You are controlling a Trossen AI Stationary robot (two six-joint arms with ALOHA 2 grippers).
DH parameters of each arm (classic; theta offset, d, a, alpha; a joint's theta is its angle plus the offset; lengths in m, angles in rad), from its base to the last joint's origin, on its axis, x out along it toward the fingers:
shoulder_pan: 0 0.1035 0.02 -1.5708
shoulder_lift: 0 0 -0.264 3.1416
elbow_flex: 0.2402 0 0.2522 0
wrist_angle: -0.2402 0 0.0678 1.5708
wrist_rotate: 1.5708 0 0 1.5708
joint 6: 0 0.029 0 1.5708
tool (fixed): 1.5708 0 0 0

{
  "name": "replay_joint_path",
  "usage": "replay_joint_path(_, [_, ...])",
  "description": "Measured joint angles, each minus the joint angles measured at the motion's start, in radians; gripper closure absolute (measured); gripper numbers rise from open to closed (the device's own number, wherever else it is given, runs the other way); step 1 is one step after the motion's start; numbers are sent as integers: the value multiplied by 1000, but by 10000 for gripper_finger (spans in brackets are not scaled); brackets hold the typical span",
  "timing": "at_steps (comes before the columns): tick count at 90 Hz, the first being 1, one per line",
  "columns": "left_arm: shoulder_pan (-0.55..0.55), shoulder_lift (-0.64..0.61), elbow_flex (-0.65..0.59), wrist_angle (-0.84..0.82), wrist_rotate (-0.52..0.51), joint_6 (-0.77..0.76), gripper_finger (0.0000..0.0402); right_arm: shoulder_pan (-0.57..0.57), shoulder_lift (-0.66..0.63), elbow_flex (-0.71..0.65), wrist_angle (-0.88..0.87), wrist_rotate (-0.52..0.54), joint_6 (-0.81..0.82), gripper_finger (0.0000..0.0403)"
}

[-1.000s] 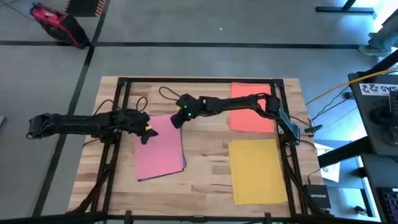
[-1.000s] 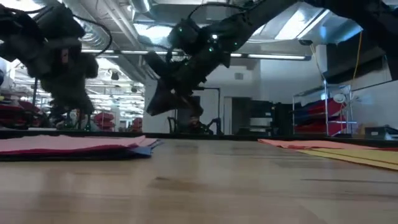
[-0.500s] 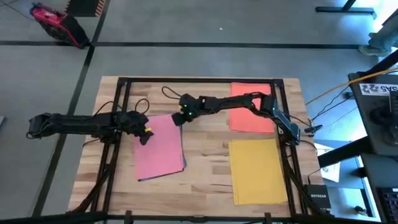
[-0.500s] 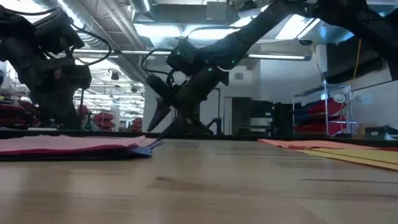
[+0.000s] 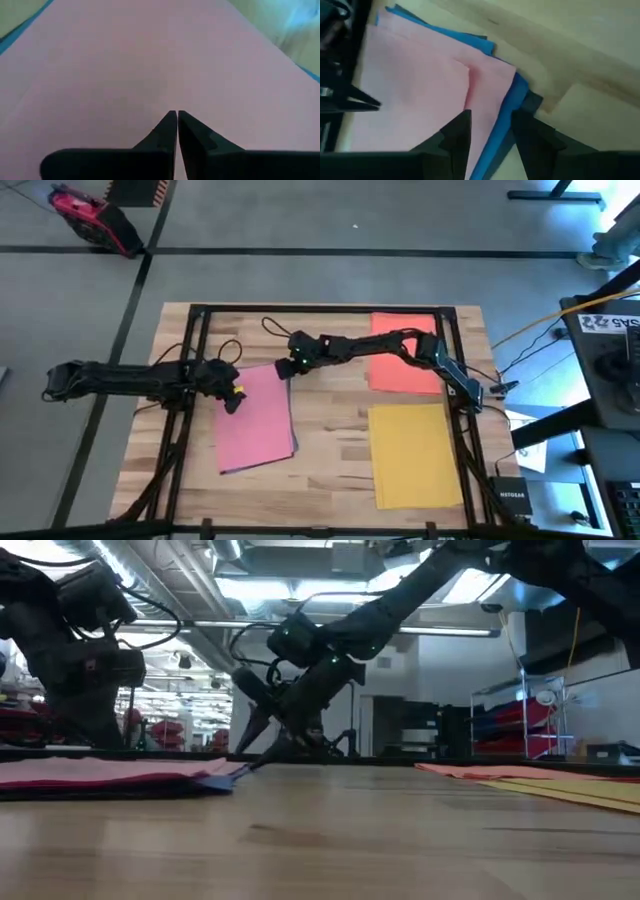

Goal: Organize paper
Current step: Put all of the pink paper at the upper middle of the table

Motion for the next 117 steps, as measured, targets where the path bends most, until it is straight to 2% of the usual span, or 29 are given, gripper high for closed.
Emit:
replay_joint_path(48, [0,64,-1,6,-15,8,402,-1,2,9,16,3,17,269])
replay_joint_path(104, [0,70,-1,11,-15,24,402,-1,9,10,32,2,60,269])
replay_joint_path(117, [0,70,-1,10,-15,25,402,-1,9,10,61,-33,60,269])
